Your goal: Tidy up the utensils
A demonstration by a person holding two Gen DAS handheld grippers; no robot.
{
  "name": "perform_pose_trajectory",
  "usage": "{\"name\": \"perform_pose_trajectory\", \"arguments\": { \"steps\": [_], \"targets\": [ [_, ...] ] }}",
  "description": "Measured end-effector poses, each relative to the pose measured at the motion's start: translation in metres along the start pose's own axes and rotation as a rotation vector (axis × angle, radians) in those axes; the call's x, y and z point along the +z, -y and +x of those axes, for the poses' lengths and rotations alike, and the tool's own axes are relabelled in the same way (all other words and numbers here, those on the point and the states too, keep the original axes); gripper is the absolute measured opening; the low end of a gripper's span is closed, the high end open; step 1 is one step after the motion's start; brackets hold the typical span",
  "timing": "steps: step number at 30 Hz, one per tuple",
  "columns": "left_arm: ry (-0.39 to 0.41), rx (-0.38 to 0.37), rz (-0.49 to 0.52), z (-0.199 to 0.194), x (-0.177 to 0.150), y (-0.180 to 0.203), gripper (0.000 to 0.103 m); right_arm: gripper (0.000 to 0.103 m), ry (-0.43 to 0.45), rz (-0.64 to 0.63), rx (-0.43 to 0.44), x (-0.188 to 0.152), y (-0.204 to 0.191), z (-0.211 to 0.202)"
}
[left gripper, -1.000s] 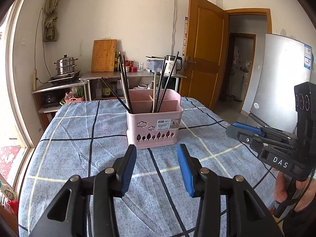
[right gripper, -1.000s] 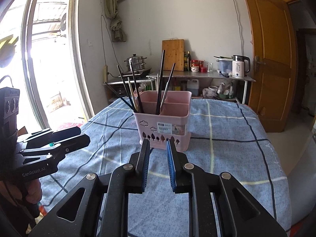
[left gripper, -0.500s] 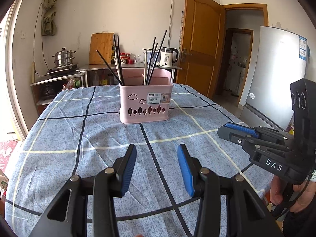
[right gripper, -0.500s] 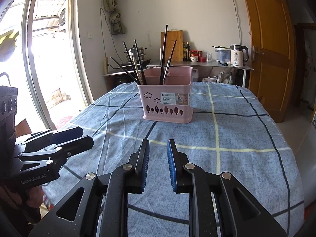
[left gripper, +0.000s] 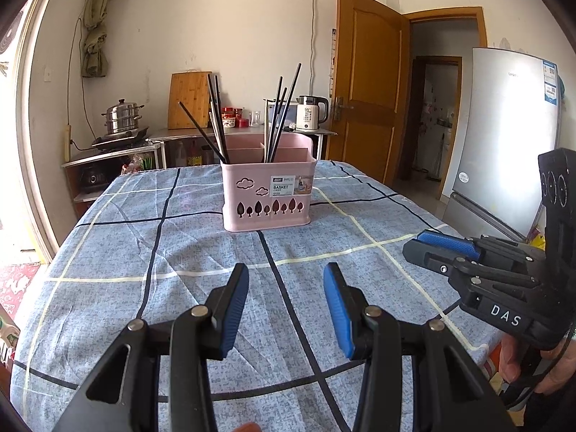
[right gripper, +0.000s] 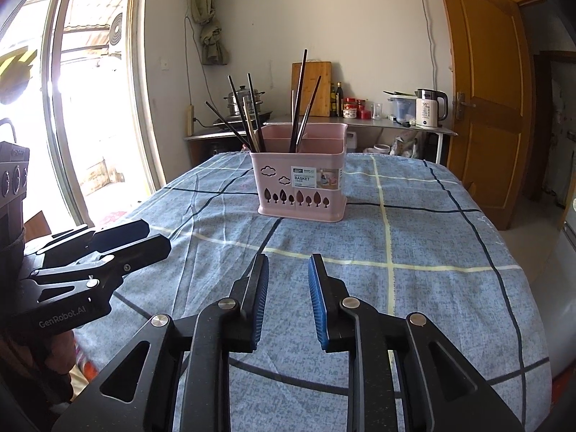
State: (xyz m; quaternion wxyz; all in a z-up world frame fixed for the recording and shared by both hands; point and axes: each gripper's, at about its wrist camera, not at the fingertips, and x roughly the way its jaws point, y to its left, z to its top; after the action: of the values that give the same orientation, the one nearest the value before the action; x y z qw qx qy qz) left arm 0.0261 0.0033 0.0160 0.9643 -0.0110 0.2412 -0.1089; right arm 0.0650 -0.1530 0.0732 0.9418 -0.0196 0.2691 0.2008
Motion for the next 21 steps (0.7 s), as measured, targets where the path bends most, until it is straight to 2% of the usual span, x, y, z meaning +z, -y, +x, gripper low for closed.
{"name": "perform_pose_trajectory", "arguments": {
  "steps": [5, 21],
  "targets": [
    [-0.012, 0.008, -0.003, 0.006, -0.0032, 0.0009, 0.045, 0.034, -0.001, 0.007, 0.002, -0.0014, 0.0011, 0.0013],
    [-0.004, 0.014, -0.016, 0.0071, -0.004, 0.0002, 0.045, 0.034, -0.007, 0.007, -0.005, -0.0017, 0.0044, 0.0044]
  ]
}}
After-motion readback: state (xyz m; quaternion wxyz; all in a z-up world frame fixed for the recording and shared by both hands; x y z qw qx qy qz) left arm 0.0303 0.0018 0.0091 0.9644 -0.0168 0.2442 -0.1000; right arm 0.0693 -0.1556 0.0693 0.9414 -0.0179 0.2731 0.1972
